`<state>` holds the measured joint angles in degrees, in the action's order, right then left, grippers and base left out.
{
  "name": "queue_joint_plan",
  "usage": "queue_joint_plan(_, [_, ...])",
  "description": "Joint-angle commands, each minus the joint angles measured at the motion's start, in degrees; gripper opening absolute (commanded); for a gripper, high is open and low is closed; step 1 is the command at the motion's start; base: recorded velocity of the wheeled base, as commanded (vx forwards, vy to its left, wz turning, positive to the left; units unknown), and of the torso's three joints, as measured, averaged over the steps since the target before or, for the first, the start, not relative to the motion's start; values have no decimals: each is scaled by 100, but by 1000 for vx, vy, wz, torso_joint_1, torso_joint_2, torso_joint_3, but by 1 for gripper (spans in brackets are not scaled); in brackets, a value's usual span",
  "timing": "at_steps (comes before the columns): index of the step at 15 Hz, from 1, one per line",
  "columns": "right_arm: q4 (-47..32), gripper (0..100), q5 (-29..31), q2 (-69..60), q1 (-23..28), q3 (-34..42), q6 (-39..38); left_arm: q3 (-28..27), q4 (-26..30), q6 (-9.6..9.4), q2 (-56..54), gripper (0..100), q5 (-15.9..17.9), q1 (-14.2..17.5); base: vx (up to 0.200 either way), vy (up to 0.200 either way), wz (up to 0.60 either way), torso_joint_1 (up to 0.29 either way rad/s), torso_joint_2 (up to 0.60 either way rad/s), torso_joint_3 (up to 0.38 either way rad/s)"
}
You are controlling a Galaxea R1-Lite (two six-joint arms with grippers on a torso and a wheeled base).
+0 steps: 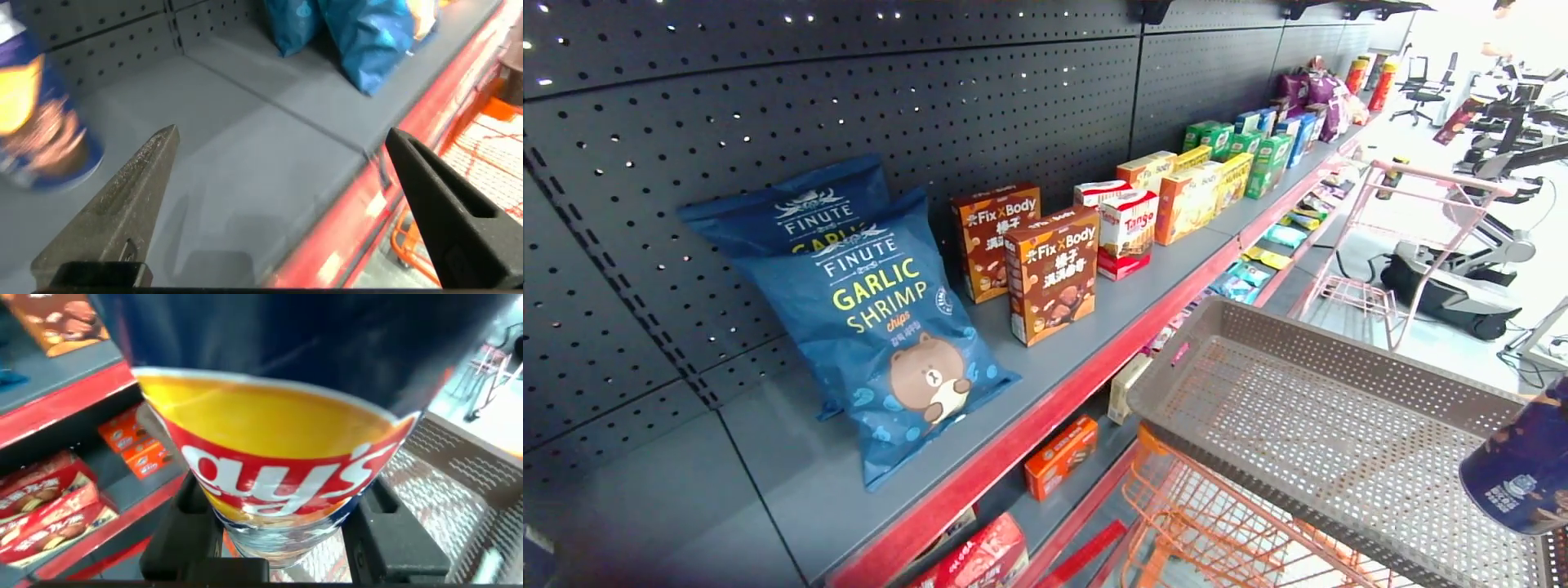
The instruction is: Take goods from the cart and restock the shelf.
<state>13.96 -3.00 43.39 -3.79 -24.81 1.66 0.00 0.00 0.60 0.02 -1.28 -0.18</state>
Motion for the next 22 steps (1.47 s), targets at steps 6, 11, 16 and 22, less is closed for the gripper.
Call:
queue_joint_plan(6, [10,0,1,100,10,2,1,0,0,11,-2,100,-21,1,-33,0,400,3,-2,5])
queue_joint_plan(11, [10,0,10,91,19,2,1,0,0,2,-2,100,-30,1,0,0,600,3,4,5])
queue_joint_plan(16, [37,0,-96,-23,10,-50,1,0,0,-7,-2,100,-21,1,0,0,0,0,0,0])
queue_joint_plan(22, [2,0,-632,276,-262,-551,107,0,0,-16,-2,100,-13,1,0,0,0,0,0,0])
